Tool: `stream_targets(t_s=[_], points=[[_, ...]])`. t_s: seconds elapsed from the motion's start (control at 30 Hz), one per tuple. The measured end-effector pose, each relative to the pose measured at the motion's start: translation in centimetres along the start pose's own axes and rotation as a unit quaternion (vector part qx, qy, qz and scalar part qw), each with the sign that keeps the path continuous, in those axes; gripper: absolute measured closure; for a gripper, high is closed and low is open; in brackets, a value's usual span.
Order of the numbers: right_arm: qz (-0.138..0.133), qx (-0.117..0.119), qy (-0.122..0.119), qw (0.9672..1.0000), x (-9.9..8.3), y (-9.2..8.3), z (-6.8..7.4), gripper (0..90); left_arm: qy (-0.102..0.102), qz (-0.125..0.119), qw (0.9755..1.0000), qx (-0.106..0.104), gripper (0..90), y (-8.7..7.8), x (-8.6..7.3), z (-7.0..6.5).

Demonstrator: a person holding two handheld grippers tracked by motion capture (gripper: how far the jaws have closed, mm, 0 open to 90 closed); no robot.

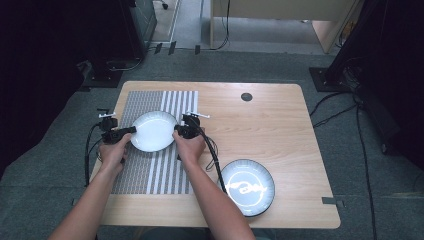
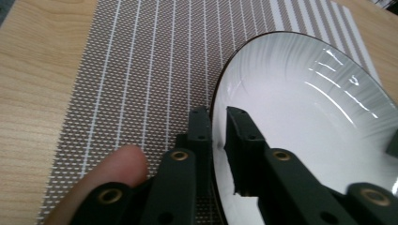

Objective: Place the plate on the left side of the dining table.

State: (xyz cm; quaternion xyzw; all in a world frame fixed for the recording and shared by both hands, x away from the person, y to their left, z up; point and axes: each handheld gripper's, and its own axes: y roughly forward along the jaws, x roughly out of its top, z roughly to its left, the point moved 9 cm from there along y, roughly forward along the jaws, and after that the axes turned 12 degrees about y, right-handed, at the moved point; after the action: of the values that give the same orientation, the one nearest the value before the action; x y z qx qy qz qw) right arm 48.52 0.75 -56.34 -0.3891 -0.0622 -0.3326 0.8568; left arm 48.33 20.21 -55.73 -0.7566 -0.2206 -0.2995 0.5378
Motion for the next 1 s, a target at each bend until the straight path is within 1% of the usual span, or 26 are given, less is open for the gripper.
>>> stream_targets(t_s=[0.03,0.07,0.13,0.2,0.23,0.3,0.37,0.4,0.43,0.5,0.6,0.67,0.77,0.8,0.9,1.0], points=[[-0.003,0.004,0.000,1.0000,0.1,-0.1,0.2,73.6,0.002,-0.002,1.0000,0.004,70.8,-0.1,0.1,0.0],[-0.008,0.001,-0.005,0.9999,0.2,-0.3,0.3,70.0,0.007,-0.002,0.9999,0.009,65.7,-0.3,0.2,0.0],[-0.024,0.001,-0.022,0.9995,0.5,-0.6,0.5,61.7,0.007,-0.004,0.9999,0.014,57.2,-0.5,0.3,0.0],[-0.034,0.011,-0.027,0.9990,1.0,-1.1,0.7,55.5,0.010,-0.001,0.9998,0.019,49.6,-0.7,0.3,0.0],[-0.041,0.011,-0.032,0.9986,1.2,-1.4,0.7,51.9,0.014,-0.001,0.9997,0.020,44.1,-0.9,0.3,-0.1],[-0.052,0.014,-0.035,0.9979,1.7,-1.8,0.6,48.7,0.024,-0.001,0.9995,0.020,37.8,-1.2,0.3,-0.3],[-0.052,0.010,-0.041,0.9978,2.0,-2.2,0.3,45.1,0.031,-0.004,0.9993,0.022,33.2,-1.6,0.3,-0.4],[-0.048,0.013,-0.048,0.9976,2.1,-2.4,0.1,43.0,0.032,-0.006,0.9992,0.022,31.2,-1.7,0.3,-0.4],[-0.044,0.014,-0.053,0.9975,2.2,-2.5,0.1,43.3,0.033,-0.008,0.9991,0.024,28.9,-2.0,0.4,-0.4],[-0.033,0.012,-0.075,0.9966,2.2,-2.9,-0.1,41.7,0.038,-0.017,0.9987,0.031,26.6,-2.5,0.5,-0.5],[-0.026,0.026,-0.100,0.9943,2.2,-3.8,0.0,36.7,0.051,-0.027,0.9978,0.034,24.5,-3.2,0.6,-0.9],[-0.025,0.031,-0.107,0.9934,2.3,-4.6,0.1,31.6,0.060,-0.030,0.9972,0.033,23.4,-3.7,0.6,-1.2],[-0.024,0.039,-0.110,0.9929,2.4,-5.7,0.3,26.8,0.065,-0.039,0.9966,0.030,22.2,-4.4,0.7,-1.6],[-0.026,0.039,-0.113,0.9925,2.5,-6.0,0.3,26.3,0.067,-0.041,0.9965,0.028,21.9,-4.7,0.8,-1.8],[-0.038,0.026,-0.131,0.9903,2.8,-7.0,0.1,26.1,0.069,-0.051,0.9959,0.028,21.4,-5.5,0.9,-2.1],[-0.044,0.026,-0.139,0.9890,3.0,-8.1,-0.2,25.7,0.074,-0.056,0.9954,0.027,20.9,-6.3,0.7,-2.3]])
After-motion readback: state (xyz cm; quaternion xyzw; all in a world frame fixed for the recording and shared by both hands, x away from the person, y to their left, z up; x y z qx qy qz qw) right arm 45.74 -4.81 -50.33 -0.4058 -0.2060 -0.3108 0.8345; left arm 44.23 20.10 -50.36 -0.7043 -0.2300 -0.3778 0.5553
